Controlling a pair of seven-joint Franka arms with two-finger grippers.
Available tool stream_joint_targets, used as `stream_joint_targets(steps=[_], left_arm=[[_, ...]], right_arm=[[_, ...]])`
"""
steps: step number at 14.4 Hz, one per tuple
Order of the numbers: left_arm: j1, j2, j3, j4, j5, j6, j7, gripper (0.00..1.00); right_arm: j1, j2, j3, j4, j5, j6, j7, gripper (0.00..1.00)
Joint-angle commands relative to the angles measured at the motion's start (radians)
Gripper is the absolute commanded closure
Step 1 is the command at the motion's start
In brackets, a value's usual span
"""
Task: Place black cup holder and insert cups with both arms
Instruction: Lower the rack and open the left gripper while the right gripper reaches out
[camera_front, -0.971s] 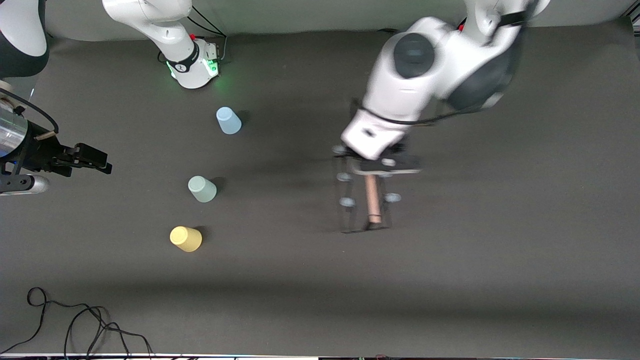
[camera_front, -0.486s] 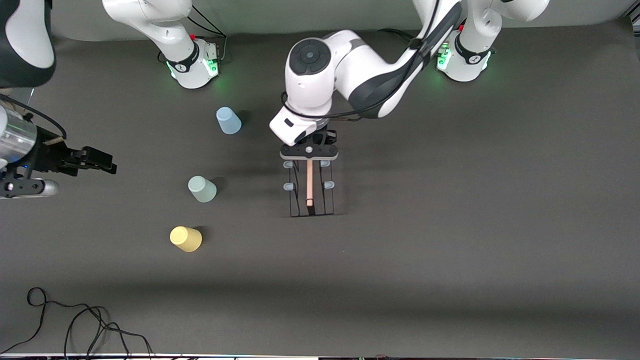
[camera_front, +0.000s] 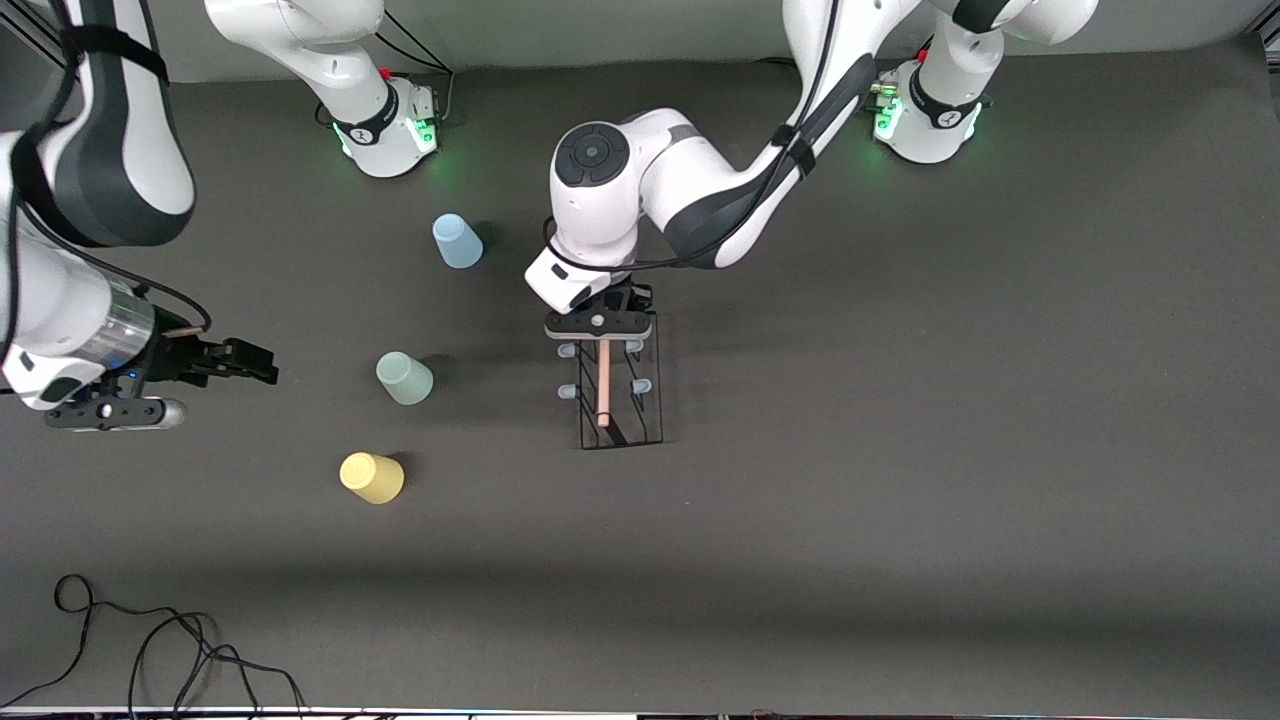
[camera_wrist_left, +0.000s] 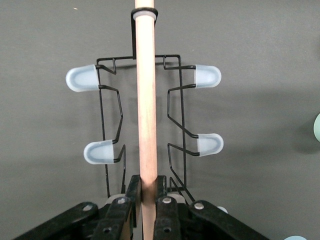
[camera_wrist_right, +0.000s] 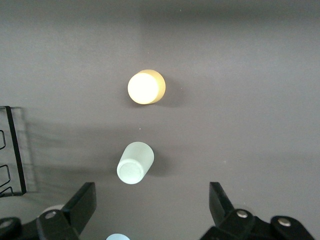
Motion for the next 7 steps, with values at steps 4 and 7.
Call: stream_joint_targets(steps=[4,7], left_arm=[[-0.032,0.038,0.015,0.039,0.042,0.035,-0.019,0.86],[-0.029,0.015,0.017,0.039,0.039,0.002,-0.022,0.01]], right_arm=[[0.05,-0.085,-0.005,-0.387,0.022,0.326,0.013,0.0],[0.089,-0.082,0.0,-0.45,0.022,0.349,0.059,0.0]])
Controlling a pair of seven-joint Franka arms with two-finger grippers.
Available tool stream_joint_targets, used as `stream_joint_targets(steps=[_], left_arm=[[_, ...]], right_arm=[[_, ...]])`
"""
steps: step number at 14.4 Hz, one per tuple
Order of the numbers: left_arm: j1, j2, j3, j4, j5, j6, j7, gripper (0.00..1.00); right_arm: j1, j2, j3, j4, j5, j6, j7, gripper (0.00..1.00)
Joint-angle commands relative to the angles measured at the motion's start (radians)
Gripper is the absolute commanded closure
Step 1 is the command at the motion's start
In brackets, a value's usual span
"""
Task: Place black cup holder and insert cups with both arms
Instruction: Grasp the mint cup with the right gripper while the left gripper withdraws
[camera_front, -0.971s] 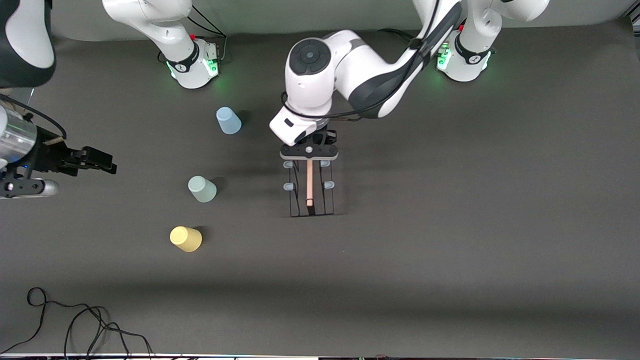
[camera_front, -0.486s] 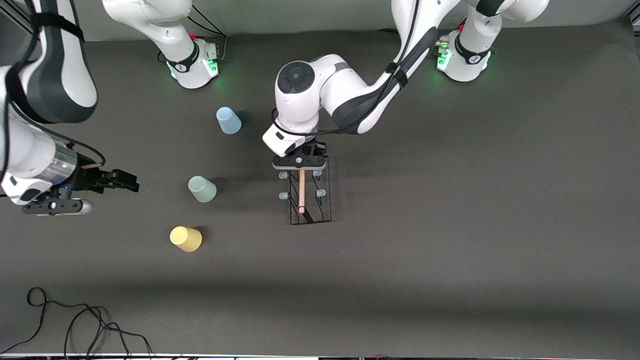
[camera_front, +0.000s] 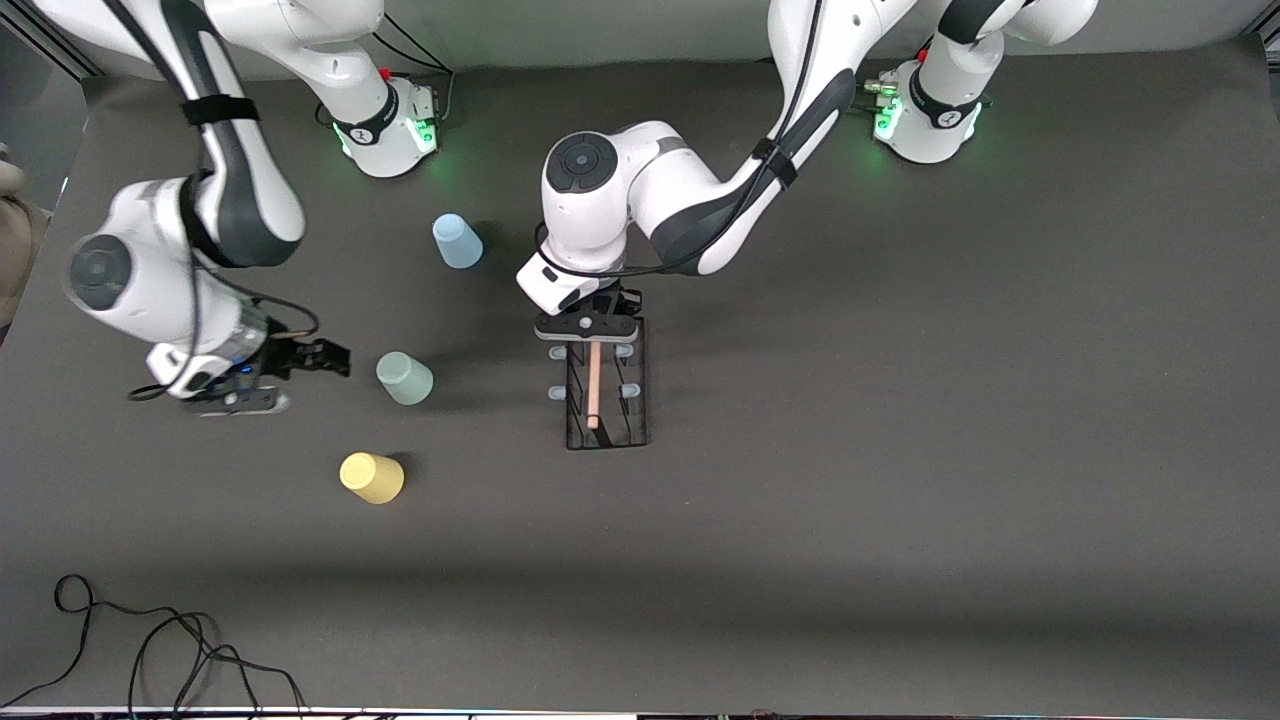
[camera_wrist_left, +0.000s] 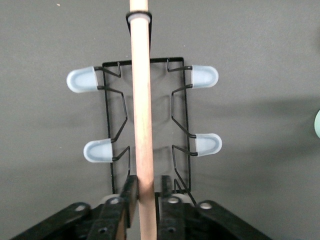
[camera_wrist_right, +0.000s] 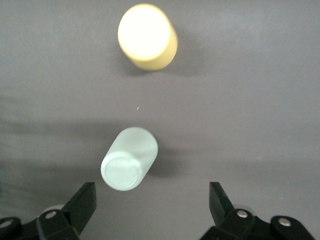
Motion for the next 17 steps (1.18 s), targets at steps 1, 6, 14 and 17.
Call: stream_joint_targets(steps=[1,6,14,17], left_arm=[[-0.004,-0.034,0.015,0.026,0.023,-0.054,-0.023,0.0],[0.145,-0.226,0.012,0.01,-0.066,-0.207,0.052,0.0],[0.606,-0.631,0.016,-0.293,-0.241,-0.428,0.646,0.0],[0.735,-0.671,0.021,-0.293,-0.246,-0.49,0.776,0.0]], right_arm=[[0.034,-0.041,0.0,-0.077,0.014,0.05,0.077,0.0],[0.105,0.056,0.008,-0.077,0.0,0.198,0.284,0.0],[0.102,0.114,0.006,-0.114,-0.133,0.251,0.298,0.0],[0.101,0.131,0.006,-0.132,-0.127,0.284,0.298,0.09]])
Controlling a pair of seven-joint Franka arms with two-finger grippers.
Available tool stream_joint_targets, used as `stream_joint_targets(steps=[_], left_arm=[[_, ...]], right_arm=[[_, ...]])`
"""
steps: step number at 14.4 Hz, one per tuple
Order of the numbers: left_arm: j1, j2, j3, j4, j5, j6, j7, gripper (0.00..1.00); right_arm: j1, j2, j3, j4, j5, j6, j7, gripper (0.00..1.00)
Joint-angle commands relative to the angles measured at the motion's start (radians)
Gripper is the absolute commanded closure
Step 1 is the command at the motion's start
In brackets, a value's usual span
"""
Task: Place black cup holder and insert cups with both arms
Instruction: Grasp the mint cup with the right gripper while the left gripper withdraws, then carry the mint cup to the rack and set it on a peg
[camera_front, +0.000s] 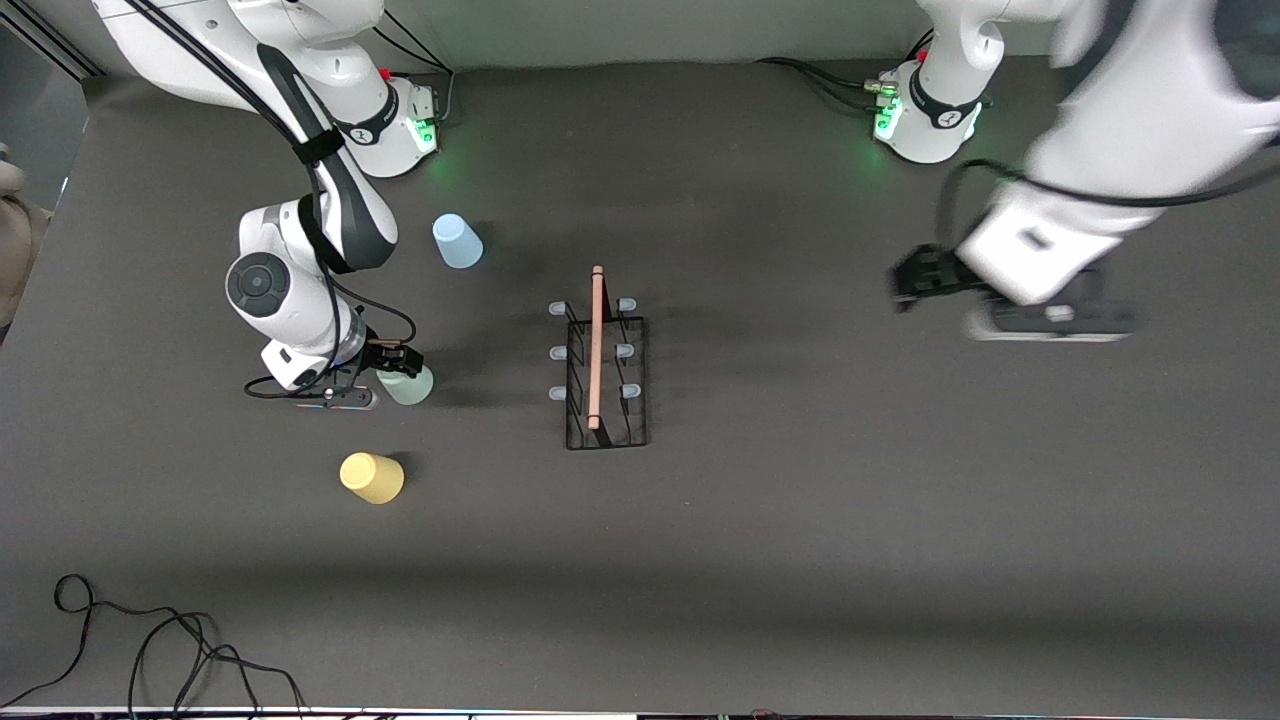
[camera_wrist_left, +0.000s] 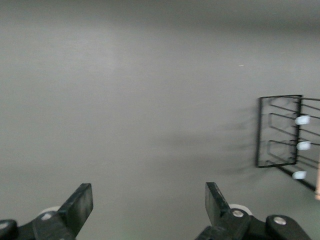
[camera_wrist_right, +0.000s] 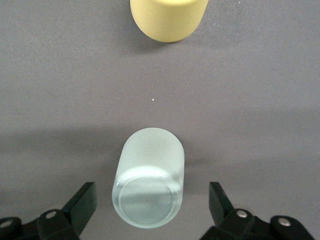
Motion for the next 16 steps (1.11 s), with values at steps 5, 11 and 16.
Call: stream_joint_targets(steps=[5,11,16], left_arm=[[0.212,-0.071,-0.007,-0.034,-0.011,-0.069,0.16,0.0],[0.063,-0.08,0.174,-0.006,0.043,-0.104,0.167,0.0],[0.066,-0.092,0.179,-0.009,0.099,-0.107,0.249,0.0]], right_arm=[[0.0,0.03,-0.002,-0.017,-0.025,0.036,0.032,0.42],[0.0,-0.05,0.003,0.057,-0.019,-0.075,0.032,0.71],[0.008,-0.06,0.038,0.359,0.119,-0.453,0.037,0.72]])
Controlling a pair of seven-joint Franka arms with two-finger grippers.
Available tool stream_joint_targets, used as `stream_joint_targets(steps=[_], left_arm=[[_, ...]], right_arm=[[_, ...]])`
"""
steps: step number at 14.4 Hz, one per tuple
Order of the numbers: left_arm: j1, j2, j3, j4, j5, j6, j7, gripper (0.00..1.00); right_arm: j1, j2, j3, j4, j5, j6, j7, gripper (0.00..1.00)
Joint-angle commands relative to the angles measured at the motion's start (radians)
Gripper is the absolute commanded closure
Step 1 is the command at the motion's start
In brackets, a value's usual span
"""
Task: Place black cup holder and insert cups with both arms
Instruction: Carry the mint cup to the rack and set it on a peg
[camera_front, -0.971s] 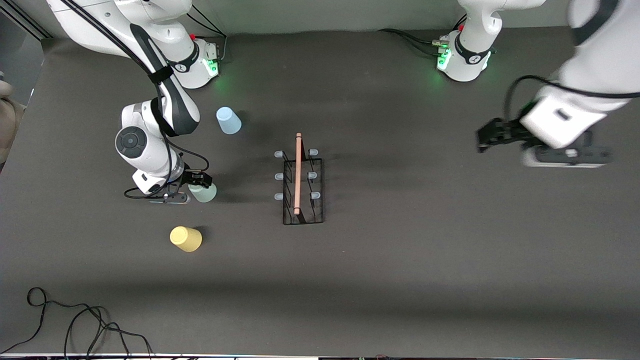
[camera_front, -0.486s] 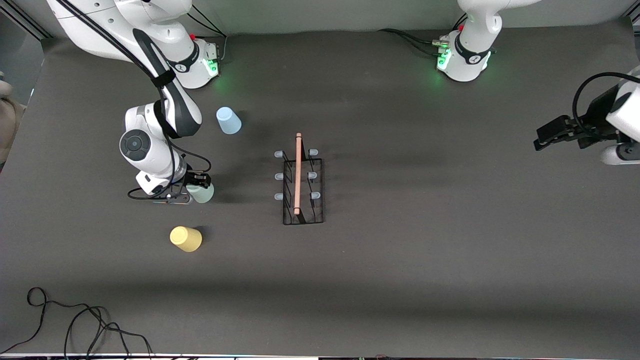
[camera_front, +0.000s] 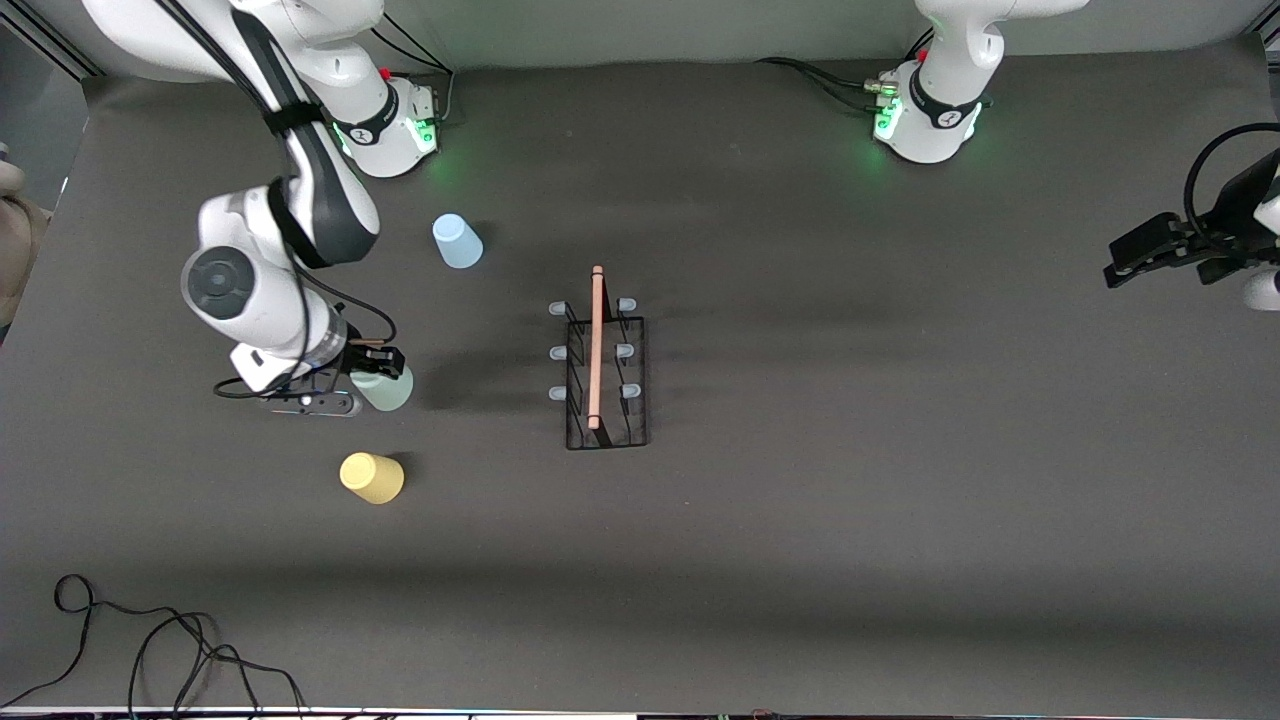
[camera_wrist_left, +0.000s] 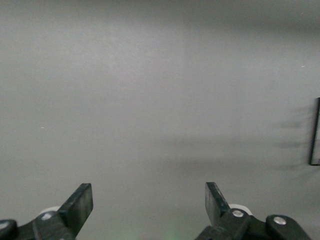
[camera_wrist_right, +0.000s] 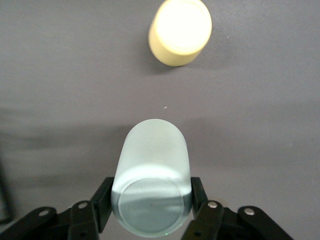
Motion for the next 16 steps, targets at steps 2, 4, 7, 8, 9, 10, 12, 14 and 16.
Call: stream_joint_targets(steps=[2,4,7,8,9,10,12,14,16], left_arm=[[-0.028,-0.016,0.014,0.001,0.055,-0.022,0.025,0.0],[-0.03,-0.016,0.014,0.0,0.055,-0.024,0.026,0.0],[-0.028,-0.014,0.014,0.0,0.055,-0.024,0.026,0.0],[-0.028,-0.013,0.014,0.003,0.055,-0.022,0.026,0.0],[-0.027,-0.011,0.012,0.004,0.055,-0.021,0.026,0.0],[-0.028,-0.01,0.012,0.003,0.055,-0.024,0.026,0.0],[-0.023,-0.008,0.014,0.003,0.052,-0.027,0.028,0.0],[-0.025,-0.008,0.015,0.004,0.05,-0.027,0.028,0.0],[-0.025,-0.008,0.015,0.004,0.05,-0.033,0.028,0.0]], right_arm=[[0.005,0.004,0.066,0.135,0.18,-0.101,0.062,0.72],[0.005,0.015,0.17,0.167,0.185,-0.067,0.231,0.72],[0.01,0.03,0.274,0.184,0.144,-0.021,0.386,0.72],[0.018,0.031,0.297,0.184,0.117,-0.012,0.421,0.72],[0.021,0.041,0.32,0.183,0.093,-0.007,0.461,0.72],[0.034,0.045,0.36,0.18,0.067,-0.007,0.498,0.72],[0.038,0.03,0.385,0.14,0.03,-0.021,0.514,0.72],[0.038,0.016,0.396,0.093,0.025,-0.021,0.511,0.72],[0.039,0.018,0.397,0.06,0.025,-0.012,0.509,0.72]])
